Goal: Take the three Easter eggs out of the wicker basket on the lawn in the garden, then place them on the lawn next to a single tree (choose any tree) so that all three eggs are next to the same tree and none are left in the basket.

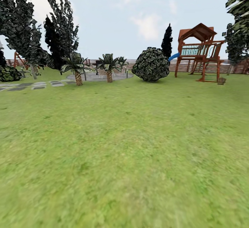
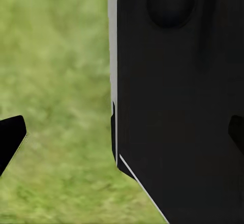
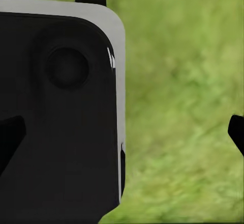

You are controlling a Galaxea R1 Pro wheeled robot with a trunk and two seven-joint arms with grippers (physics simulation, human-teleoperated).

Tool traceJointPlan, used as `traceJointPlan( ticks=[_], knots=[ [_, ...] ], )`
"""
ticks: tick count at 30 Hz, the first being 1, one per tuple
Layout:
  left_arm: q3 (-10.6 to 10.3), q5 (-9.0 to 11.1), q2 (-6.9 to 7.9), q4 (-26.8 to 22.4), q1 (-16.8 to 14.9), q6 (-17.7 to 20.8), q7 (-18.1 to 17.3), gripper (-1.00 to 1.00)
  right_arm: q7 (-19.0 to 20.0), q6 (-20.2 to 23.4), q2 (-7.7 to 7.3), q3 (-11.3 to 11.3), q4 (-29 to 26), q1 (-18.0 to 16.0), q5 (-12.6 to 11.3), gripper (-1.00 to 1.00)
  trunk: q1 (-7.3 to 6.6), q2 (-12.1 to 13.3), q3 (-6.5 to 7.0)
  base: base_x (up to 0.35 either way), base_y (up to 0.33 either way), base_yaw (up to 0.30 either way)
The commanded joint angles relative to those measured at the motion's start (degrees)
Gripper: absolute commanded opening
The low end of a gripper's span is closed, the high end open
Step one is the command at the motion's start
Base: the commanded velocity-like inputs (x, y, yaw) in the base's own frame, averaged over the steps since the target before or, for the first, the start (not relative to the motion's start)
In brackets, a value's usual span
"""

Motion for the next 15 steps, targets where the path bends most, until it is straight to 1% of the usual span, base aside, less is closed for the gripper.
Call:
traceJointPlan(
  ticks=[1, 15],
  knots=[
    [0.0, 0.0, 0.01, 0.0, 0.0, 0.0, 0.0, 1.00, 0.0, 0.0, 0.00, 0.0, 0.1, -0.1, 0.0, 1.00, 0.00, 0.0, -0.04, 0.000, 0.000, -0.298],
    [0.0, 0.0, 0.01, 0.0, 0.0, 0.0, 0.0, 1.00, 0.0, 0.0, 0.00, 0.0, 0.1, -0.1, 0.0, 1.00, 0.00, 0.0, -0.04, 0.000, 0.000, -0.298]
  ],
)
